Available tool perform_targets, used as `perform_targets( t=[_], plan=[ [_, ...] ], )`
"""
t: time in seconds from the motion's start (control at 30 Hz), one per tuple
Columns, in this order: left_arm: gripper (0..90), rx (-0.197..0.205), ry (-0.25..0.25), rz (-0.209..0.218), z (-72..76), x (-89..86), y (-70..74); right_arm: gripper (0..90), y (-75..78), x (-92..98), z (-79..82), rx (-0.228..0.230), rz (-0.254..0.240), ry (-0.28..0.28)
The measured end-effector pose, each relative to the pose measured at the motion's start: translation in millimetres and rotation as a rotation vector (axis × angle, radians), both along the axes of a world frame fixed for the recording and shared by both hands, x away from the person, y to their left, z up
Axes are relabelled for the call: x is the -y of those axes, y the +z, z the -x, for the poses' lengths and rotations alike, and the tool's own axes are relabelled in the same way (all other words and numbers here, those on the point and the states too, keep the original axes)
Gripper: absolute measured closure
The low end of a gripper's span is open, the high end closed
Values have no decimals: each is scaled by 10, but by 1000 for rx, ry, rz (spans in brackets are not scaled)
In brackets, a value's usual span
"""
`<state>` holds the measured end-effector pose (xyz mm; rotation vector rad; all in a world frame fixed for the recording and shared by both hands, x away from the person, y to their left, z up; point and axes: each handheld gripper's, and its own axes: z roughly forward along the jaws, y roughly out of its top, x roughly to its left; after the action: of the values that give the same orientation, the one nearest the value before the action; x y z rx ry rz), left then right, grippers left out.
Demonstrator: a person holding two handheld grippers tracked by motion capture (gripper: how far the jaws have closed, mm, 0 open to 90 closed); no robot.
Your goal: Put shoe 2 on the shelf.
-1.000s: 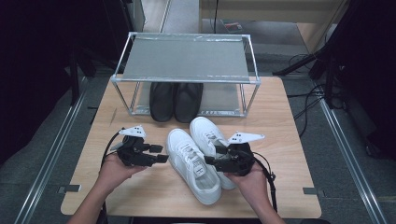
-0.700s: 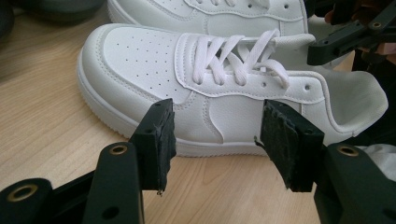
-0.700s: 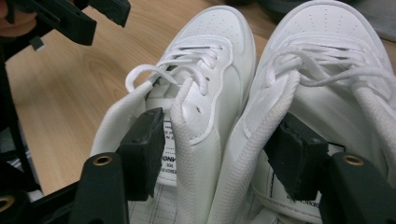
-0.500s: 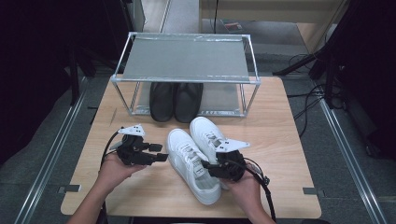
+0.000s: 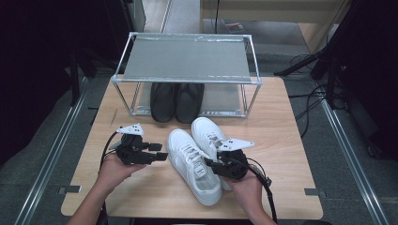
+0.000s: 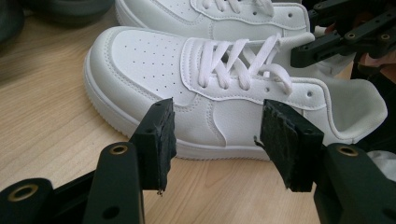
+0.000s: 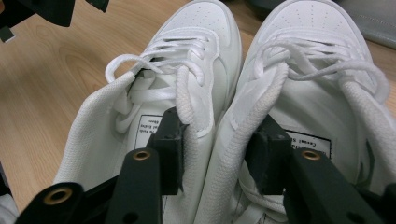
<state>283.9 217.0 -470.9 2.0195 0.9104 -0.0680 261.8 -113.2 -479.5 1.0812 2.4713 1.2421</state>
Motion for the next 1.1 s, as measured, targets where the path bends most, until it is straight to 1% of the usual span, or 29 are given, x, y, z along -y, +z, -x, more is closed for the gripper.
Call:
perform_targets(
  t=[0.13, 0.2, 0.27, 0.3, 0.47, 0.63, 0.67, 0.77, 0.9, 1.1],
  plan=[
    [458, -3, 0, 2, 0, 13, -4, 603, -12, 0, -16, -13, 1, 9],
    [458, -4, -4, -1, -3, 20, -6, 639, -11, -5, -16, -11, 7, 14],
    [458, -3, -4, -2, -3, 22, -6, 680, -9, -5, -9, 3, 16, 23],
    [459, -4, -5, 0, -6, 19, -6, 698, -6, -1, -11, 1, 15, 25],
    [460, -5, 9, 4, -12, -10, -11, 758, 21, 39, -51, -43, -5, 29],
    [460, -2, 26, 11, -16, -54, -9, 774, 33, 61, -70, -53, -13, 39],
    [460, -2, 28, 18, -15, -62, -9, 777, 37, 70, -79, -59, -15, 44],
    [460, 3, 38, 20, -12, -87, -1, 780, 47, 107, -108, -75, -23, 65],
    [460, 6, 44, 26, -19, -109, 6, 783, 81, 171, -145, -77, -7, 107],
    [460, 9, 55, 30, -25, -130, 10, 786, 113, 256, -178, -87, 1, 170]
  ],
)
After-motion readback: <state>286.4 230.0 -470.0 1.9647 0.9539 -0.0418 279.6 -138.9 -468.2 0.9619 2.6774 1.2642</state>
